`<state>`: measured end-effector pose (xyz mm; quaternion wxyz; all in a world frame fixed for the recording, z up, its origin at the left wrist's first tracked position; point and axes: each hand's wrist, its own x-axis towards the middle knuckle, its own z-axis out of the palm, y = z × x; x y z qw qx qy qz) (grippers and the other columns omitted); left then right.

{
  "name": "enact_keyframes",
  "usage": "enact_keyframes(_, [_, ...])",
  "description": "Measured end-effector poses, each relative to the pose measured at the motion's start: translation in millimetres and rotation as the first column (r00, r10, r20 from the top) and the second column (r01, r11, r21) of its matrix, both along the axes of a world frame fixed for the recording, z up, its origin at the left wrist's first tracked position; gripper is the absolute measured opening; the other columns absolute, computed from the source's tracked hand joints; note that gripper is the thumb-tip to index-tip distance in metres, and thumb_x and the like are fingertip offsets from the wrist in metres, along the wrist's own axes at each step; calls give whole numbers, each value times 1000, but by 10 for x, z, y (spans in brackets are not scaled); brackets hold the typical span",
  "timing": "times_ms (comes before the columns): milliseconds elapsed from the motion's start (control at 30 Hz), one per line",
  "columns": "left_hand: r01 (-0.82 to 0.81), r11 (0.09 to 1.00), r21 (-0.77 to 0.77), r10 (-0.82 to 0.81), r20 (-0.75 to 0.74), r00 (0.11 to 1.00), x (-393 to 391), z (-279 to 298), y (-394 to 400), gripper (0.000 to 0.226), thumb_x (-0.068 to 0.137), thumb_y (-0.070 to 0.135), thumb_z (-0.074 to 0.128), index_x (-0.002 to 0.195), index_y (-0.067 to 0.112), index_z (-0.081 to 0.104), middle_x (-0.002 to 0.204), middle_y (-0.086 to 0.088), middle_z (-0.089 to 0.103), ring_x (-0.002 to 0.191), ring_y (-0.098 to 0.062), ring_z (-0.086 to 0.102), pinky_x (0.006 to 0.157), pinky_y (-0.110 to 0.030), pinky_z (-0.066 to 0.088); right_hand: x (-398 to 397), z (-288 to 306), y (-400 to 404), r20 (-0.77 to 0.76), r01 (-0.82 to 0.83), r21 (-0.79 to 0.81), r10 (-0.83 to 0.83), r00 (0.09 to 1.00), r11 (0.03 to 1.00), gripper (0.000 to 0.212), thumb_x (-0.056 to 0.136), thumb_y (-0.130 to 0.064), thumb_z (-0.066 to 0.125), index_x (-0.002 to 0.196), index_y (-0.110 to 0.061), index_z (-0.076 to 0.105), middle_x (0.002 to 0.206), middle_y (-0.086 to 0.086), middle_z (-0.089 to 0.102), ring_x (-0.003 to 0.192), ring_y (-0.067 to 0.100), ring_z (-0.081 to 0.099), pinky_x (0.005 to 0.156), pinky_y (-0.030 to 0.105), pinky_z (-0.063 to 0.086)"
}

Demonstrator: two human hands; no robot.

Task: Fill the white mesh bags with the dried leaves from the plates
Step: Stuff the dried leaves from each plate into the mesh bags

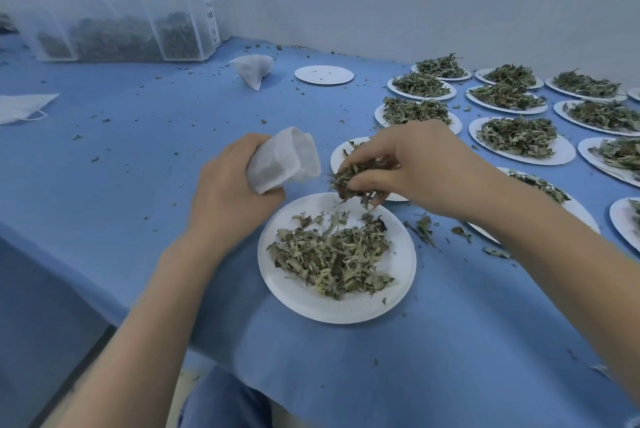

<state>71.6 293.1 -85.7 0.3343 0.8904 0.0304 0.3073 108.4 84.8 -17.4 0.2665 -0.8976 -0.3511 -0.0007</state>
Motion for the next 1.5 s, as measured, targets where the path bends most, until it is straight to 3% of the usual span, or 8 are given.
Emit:
enact_keyframes(167, [-8, 995, -98, 12, 32, 999, -4, -107, -9, 40, 69, 8, 67, 93, 37, 53, 80, 18, 57, 74, 2, 50, 60, -4, 36, 7, 81, -79, -17, 20, -42, -21, 1000, 999, 20, 79, -33, 71, 99, -34, 73, 92, -16, 71, 79, -8, 59, 72, 3, 41])
enact_keyframes(467, [74, 987, 143, -93, 130, 987, -70, -97, -66, 35, 63, 12, 66, 97, 8, 64, 83, 1, 63, 77, -9, 49, 68, -2, 31, -126, 36, 76, 186, -11, -74, 25, 982, 997, 24, 87, -30, 63, 111, -28, 69, 99, -1, 67, 75, 4, 54, 79, 17, 40])
enact_keyframes(633, [67, 987, 148, -89, 147, 985, -90, -100, -84, 37, 63, 13, 67, 99, 8, 63, 85, 1, 64, 79, -9, 49, 69, -5, 32, -128, 16, 119, 264, 38, 98, -63, 962, 994, 23, 86, -27, 65, 109, -25, 70, 97, -1, 66, 81, 8, 61, 80, 11, 38])
enact_keyframes(800, [73, 993, 98, -86, 143, 986, -102, -99, -95, 40, 61, 11, 68, 101, 9, 62, 85, 15, 55, 79, -2, 49, 73, 3, 30, -135, -47, 124, 121, 34, 376, -86, 989, 926, 17, 83, -18, 70, 99, -24, 72, 88, -3, 65, 62, 8, 67, 75, 26, 54])
enact_keyframes(1000, [59, 998, -38, -53, 141, 989, -94, -126, -74, 42, 64, 6, 75, 103, 16, 61, 84, 22, 57, 76, 14, 49, 68, 0, 34, -144, -141, 186, 285, -32, 146, -11, 958, 989, 16, 83, -19, 70, 99, -20, 75, 91, -4, 66, 76, -2, 49, 77, 15, 42])
enact_keyframes(1200, [22, 964, 263, -100, 289, 952, -70, -119, -102, 31, 64, 10, 71, 94, 4, 66, 78, -2, 62, 75, -11, 48, 68, -29, 39, -209, -100, 285, 383, -32, 5, 28, 923, 999, 19, 84, -24, 69, 101, -18, 73, 88, 1, 71, 76, 12, 61, 76, 24, 43])
enact_keyframes(1333, [-42, 960, 276, -43, 294, 955, -78, -133, -115, 32, 68, 15, 72, 97, 3, 64, 79, -8, 62, 78, -14, 44, 73, -24, 30, -231, -11, 313, 138, -3, 234, -30, 990, 972, 30, 73, -27, 78, 102, -27, 72, 90, -12, 73, 88, -5, 59, 86, 14, 43])
enact_keyframes(1500, [-26, 996, 85, 6, 233, 972, -115, -108, -121, 42, 65, 22, 73, 102, 7, 63, 88, 8, 59, 82, -8, 46, 72, -18, 30, -254, 60, 269, -12, -124, 165, 127, 992, 979, 31, 84, -17, 65, 108, -38, 64, 102, -4, 72, 95, 10, 66, 92, 33, 48])
